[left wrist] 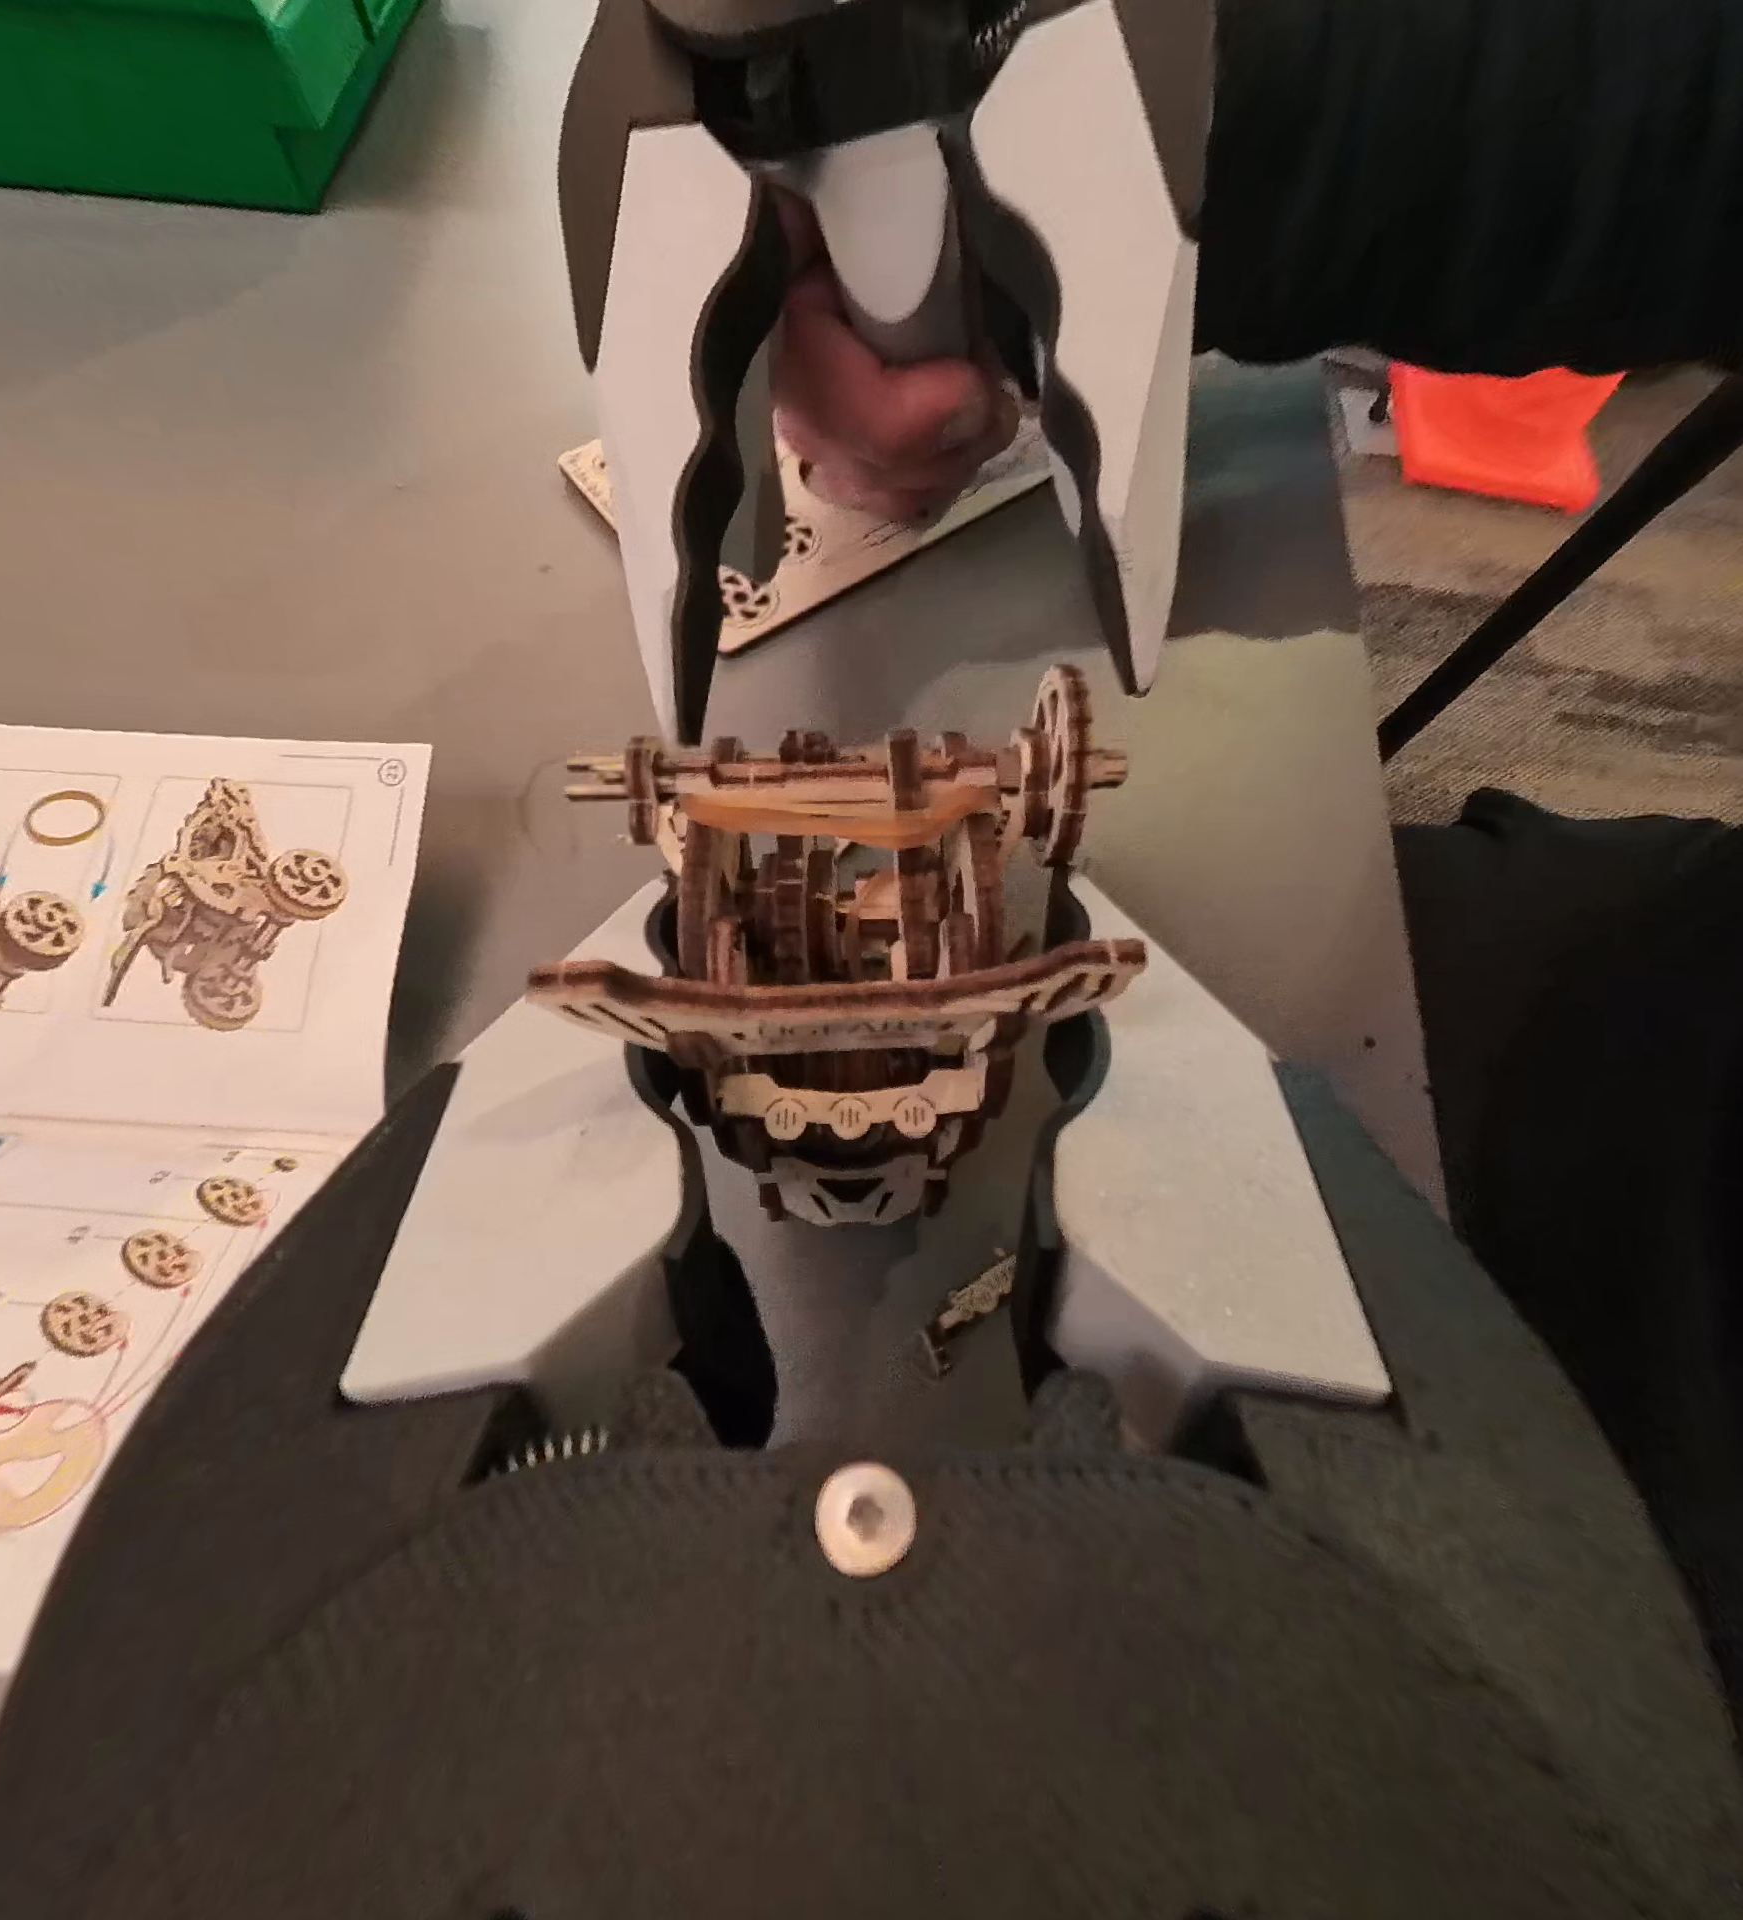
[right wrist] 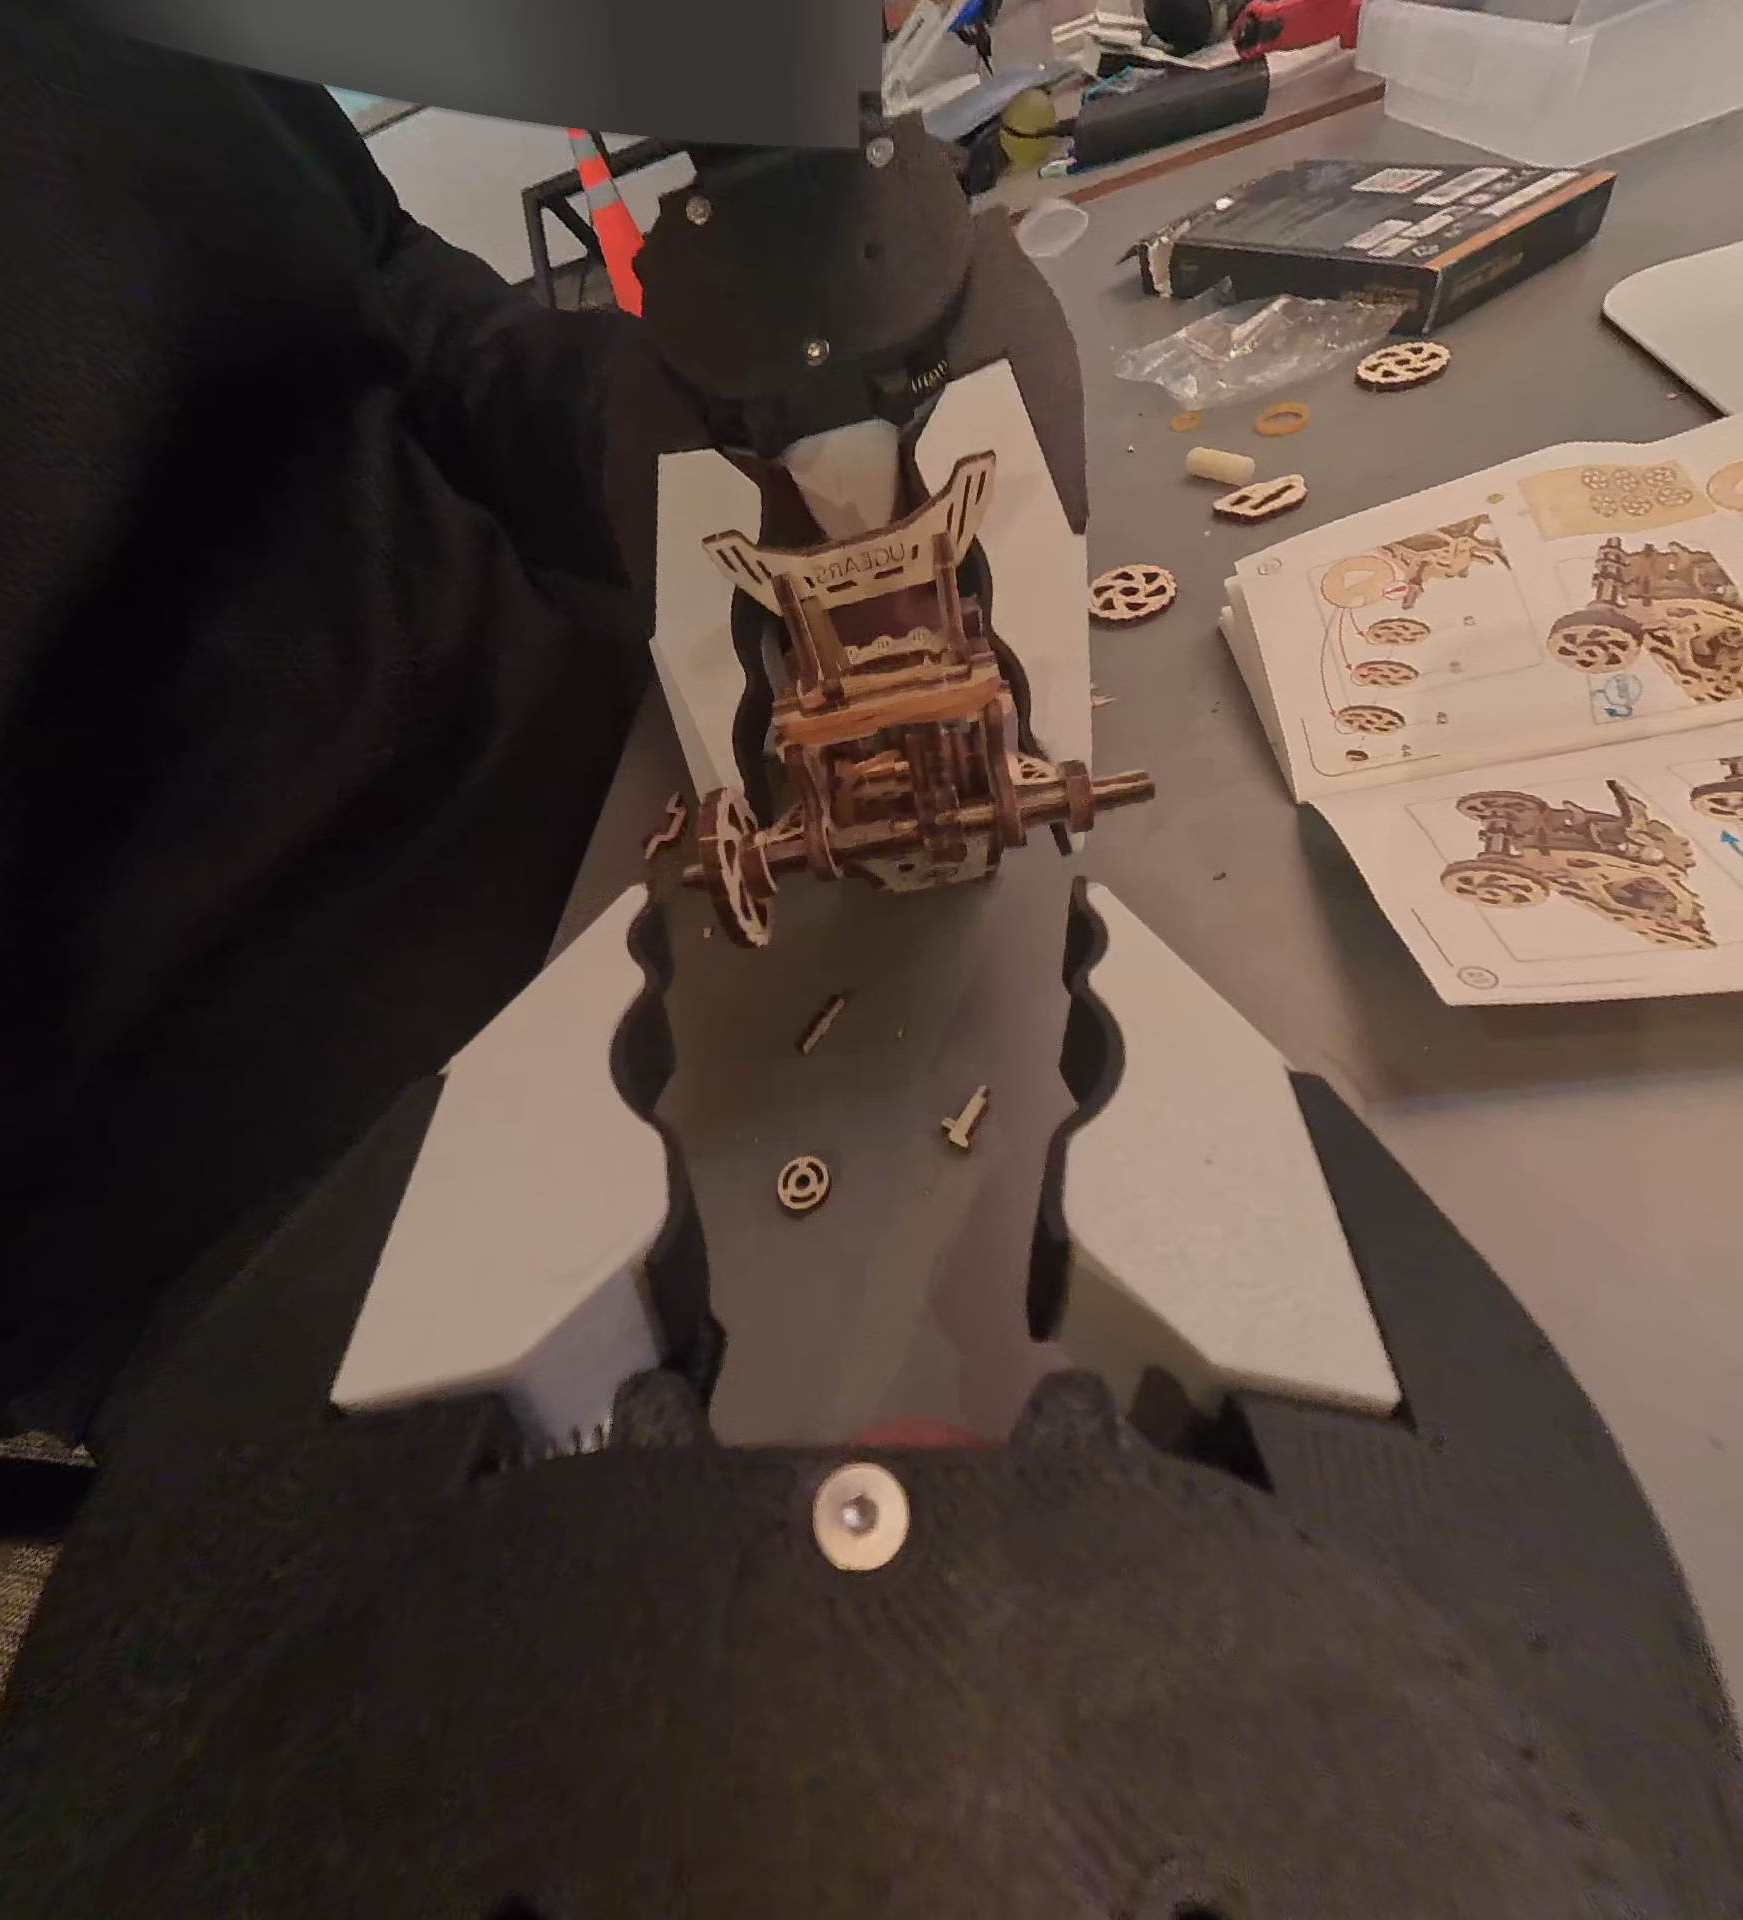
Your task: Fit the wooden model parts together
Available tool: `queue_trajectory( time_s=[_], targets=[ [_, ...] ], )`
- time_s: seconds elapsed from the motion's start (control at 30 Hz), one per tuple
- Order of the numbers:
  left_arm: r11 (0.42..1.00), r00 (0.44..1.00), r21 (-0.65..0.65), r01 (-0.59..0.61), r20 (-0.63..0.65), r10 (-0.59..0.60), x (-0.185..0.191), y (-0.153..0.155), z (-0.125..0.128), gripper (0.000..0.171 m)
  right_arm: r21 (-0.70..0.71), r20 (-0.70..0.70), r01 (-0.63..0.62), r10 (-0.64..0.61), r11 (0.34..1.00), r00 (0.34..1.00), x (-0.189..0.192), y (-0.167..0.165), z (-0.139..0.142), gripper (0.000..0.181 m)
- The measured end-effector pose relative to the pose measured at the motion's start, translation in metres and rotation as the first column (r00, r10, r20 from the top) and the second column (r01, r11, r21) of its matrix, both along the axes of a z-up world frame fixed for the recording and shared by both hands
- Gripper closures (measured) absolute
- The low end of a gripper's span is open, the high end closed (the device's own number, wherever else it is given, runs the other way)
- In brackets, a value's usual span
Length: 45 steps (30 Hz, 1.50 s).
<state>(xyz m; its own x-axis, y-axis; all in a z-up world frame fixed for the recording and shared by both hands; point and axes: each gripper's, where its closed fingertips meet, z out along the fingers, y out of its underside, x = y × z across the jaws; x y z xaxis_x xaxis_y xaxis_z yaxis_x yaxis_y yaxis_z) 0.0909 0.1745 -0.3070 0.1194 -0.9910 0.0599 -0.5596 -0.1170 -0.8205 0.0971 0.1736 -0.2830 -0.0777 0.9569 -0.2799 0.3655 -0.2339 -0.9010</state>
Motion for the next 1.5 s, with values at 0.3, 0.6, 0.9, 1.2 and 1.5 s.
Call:
queue_trajectory(
  time_s=[0.3,0.6,0.9,1.2,1.5],
  targets=[
    [0.999,0.949,-0.030,0.013,-0.313,-0.022,-0.016,0.017,-0.040,0.105,0.019,0.097,0.078,-0.080,0.997,0.992,0.013,0.012,-0.016,0.109],
    [0.996,0.949,-0.031,-0.078,-0.309,0.065,-0.045,0.017,-0.024,0.087,0.076,0.122,0.133,-0.141,0.988,0.982,0.023,0.008,-0.013,0.108],
    [0.904,0.824,-0.026,-0.427,-0.424,0.377,-0.195,-0.004,-0.013,0.101,0.098,0.052,0.182,-0.187,0.978,0.981,0.028,-0.007,-0.002,0.110],
    [0.844,0.747,-0.010,-0.537,-0.469,0.470,-0.218,0.007,-0.047,0.126,0.101,-0.007,0.191,-0.191,0.976,0.982,0.023,-0.021,0.007,0.113],
    [0.809,0.747,-0.046,-0.586,-0.417,0.518,-0.224,0.011,-0.044,0.141,0.133,-0.024,0.223,-0.222,0.966,0.975,0.031,-0.024,0.012,0.114]
  ],
)
